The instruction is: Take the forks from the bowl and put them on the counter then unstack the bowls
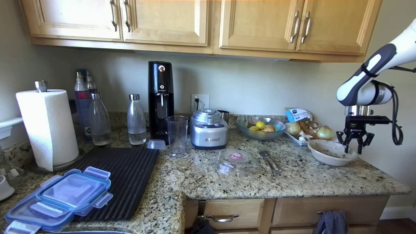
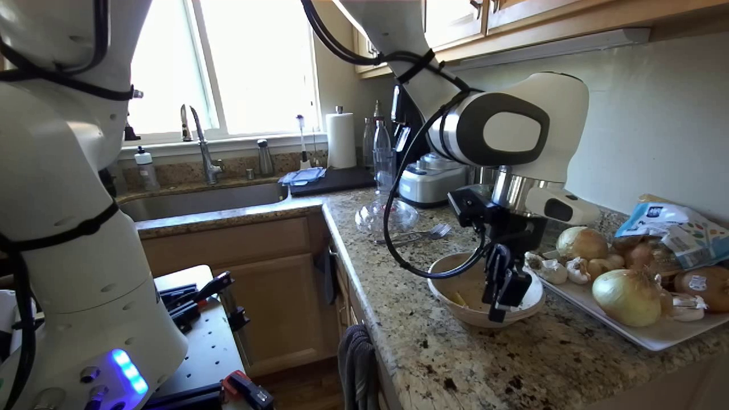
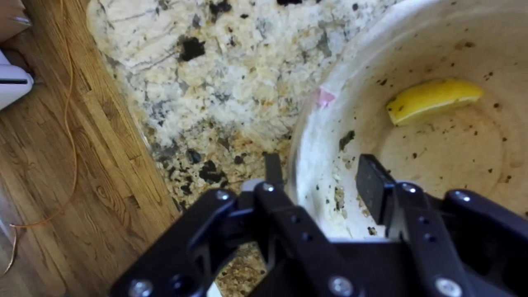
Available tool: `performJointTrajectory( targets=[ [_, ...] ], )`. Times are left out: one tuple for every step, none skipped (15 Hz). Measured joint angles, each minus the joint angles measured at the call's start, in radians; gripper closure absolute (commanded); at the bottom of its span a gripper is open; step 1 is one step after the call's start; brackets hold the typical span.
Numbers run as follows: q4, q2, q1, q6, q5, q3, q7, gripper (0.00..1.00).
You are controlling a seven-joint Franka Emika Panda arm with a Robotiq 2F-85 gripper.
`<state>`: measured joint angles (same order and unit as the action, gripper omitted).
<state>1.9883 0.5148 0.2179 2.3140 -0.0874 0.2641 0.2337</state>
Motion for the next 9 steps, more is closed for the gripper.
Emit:
performJointTrajectory(
  targets=[
    [0.000,0.000,0.001,0.000,-0.003,-0.001,-0.001,0.85],
    [0.000,0.000,0.002,0.000,-0.005,-0.002,-0.002,0.87],
    [0.000,0.000,0.004,0.000,-0.006,-0.002,-0.003,0.87],
    [0.000,0.000,0.005,0.000,-0.008,-0.002,-0.004,0.89],
    [0.000,0.000,0.007,0.000,-0.010,-0.002,-0.005,0.89],
    [0.000,0.000,0.009,-0.001,-0.012,-0.002,-0.008,0.86],
    [-0.001,0.000,0.009,-0.001,-0.016,-0.002,-0.012,0.82],
    [-0.001,0.000,0.010,-0.001,-0.018,-0.002,-0.017,0.77],
    [-0.001,0.000,0.011,-0.001,-0.021,-0.002,-0.020,0.84]
  ],
)
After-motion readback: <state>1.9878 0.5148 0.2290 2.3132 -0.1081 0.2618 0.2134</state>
